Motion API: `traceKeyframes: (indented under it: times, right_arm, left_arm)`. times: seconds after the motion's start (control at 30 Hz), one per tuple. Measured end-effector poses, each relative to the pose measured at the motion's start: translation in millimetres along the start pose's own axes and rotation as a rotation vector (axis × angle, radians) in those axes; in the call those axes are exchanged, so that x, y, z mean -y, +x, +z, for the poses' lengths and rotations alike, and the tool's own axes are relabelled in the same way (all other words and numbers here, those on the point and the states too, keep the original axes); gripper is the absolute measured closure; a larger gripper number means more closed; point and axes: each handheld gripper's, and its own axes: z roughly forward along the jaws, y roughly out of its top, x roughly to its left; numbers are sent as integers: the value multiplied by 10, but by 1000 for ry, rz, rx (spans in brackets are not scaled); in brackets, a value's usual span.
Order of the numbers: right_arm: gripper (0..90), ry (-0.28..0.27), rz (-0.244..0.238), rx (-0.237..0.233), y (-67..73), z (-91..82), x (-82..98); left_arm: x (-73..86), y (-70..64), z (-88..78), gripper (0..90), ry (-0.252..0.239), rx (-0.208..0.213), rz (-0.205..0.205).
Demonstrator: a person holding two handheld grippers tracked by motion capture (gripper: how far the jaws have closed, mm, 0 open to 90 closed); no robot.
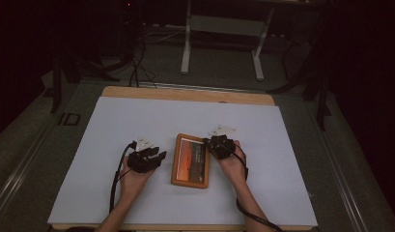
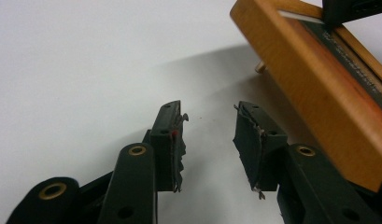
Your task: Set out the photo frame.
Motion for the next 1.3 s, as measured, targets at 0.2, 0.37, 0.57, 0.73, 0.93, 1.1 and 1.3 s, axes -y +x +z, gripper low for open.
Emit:
traceKeyframes:
  times: [0.2, 0.37, 0.57, 0.73, 0.93, 1.1, 1.3]
  right_arm:
    - [900, 23, 13, 11, -51, 38, 56]
    - [900, 44, 15, 19, -69, 67, 103]
    - [900, 43, 31, 15, -84, 74, 132]
    - [900, 37, 40, 14, -82, 74, 140]
    - [900, 39, 22, 22, -74, 75, 138]
    - [900, 33, 23, 22, -72, 73, 147]
    - [900, 29, 29, 21, -74, 73, 152]
  left_arm:
    - [1, 0, 3, 607, 1, 2, 1]
    - [3, -7, 13, 604, 2, 3, 1]
    - [-4, -15, -2, 598, -5, 2, -2]
    - [-13, -12, -33, 586, -14, 2, -8]
    - [-40, -19, -77, 564, -9, 41, -41]
    - [-81, -49, -140, 539, -15, 69, -42]
    - [-140, -86, -240, 506, -19, 113, -66]
